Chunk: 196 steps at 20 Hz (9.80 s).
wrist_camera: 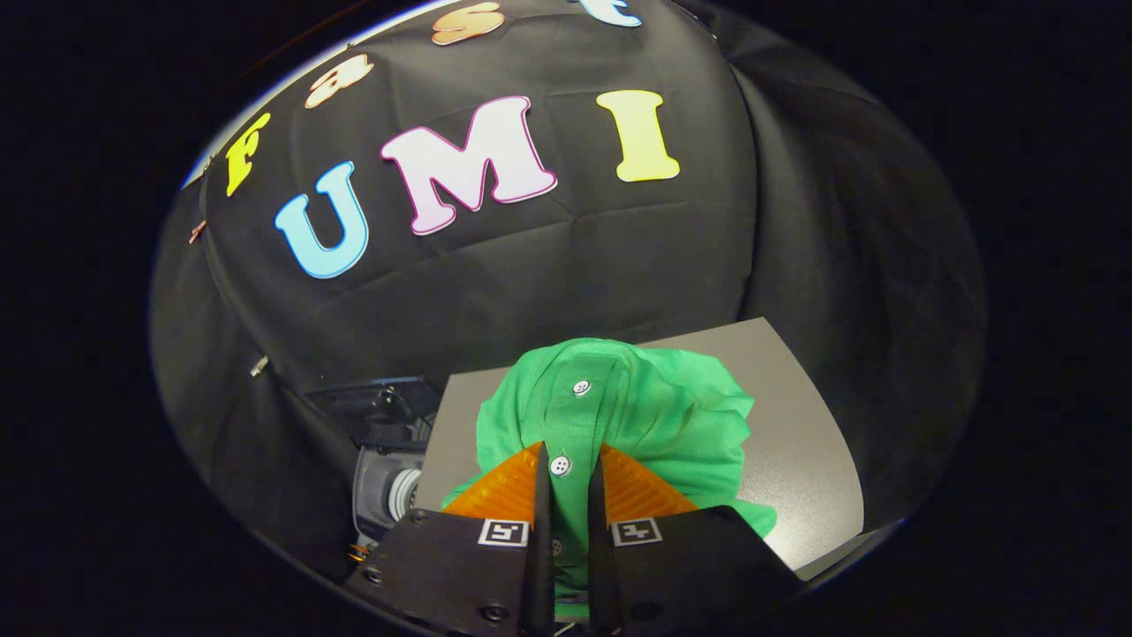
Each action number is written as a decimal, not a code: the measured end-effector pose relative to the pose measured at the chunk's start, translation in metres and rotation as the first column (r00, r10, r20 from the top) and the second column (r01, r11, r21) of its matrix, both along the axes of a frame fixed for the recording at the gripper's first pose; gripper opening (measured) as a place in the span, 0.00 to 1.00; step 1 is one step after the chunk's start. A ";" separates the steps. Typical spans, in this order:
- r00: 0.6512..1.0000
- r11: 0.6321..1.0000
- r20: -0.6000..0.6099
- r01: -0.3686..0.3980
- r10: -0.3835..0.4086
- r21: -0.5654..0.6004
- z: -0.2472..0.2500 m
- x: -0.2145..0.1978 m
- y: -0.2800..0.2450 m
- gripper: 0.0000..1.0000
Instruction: Put the clothes into the washing machine and then close the washing machine lid.
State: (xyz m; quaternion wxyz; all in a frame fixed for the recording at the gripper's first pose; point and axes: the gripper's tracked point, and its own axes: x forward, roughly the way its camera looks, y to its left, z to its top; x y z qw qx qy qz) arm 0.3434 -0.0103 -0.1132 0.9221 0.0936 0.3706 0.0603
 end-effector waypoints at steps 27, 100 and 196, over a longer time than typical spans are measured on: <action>0.951 0.963 0.166 -0.269 0.261 0.029 0.117 -0.048 0.248 0.19; 0.913 0.987 0.379 -0.125 0.153 -0.096 -0.064 -0.023 0.396 0.99; 0.854 0.977 0.476 -0.186 0.213 -0.103 -0.039 -0.223 0.286 0.99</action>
